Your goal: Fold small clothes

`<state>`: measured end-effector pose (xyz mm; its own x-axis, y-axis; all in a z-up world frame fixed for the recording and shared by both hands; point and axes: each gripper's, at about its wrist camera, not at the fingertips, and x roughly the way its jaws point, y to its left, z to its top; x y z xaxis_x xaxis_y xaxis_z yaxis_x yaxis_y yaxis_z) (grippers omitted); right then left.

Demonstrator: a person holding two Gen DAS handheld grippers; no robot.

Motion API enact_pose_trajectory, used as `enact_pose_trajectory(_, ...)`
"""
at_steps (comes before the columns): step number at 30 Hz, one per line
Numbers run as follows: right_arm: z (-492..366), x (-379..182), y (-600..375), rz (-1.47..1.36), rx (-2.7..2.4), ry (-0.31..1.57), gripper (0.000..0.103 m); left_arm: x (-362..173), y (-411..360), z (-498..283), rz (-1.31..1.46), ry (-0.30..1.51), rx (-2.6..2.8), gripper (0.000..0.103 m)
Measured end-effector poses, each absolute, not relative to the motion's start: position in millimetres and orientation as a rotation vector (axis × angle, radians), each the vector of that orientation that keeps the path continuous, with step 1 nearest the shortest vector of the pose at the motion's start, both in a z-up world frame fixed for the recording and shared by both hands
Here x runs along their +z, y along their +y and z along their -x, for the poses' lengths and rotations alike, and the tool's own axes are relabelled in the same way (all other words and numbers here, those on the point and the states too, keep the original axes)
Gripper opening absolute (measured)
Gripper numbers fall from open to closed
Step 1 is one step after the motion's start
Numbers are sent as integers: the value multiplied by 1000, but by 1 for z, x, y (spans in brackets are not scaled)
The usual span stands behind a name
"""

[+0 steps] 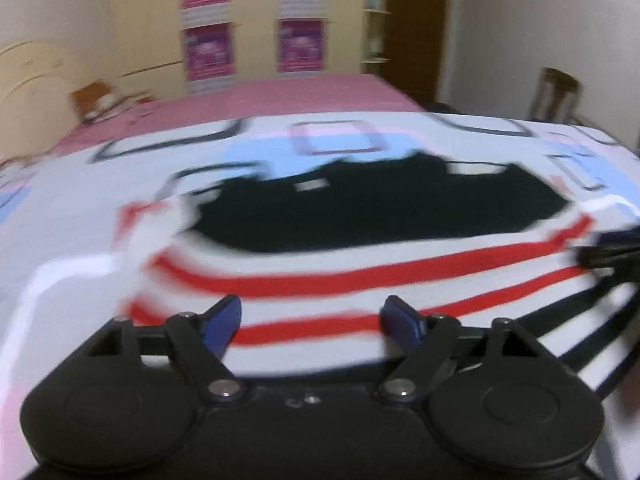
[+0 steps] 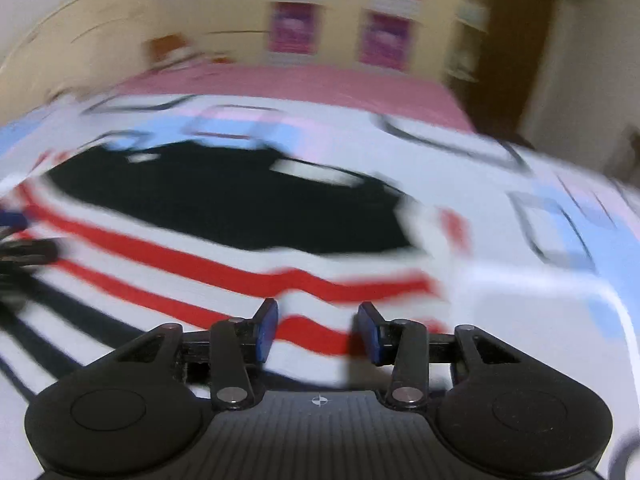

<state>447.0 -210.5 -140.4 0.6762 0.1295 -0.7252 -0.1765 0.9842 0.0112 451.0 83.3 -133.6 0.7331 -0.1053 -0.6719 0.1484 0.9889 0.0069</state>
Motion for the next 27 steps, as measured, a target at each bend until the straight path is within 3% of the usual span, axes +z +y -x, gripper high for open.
enact_pose_trajectory(7,-409,-110,-187,22,254,759,46,-107,71,-416,-33,680,-186,75)
enact_pose_trajectory(15,-369,-141,-107,168,359,809,46,-134,29,-397,-62,757,-250,73)
enact_pose_trajectory(27,-353,-142,-229,88,162,902,45,-130,118,-371,-25,750,-97,68)
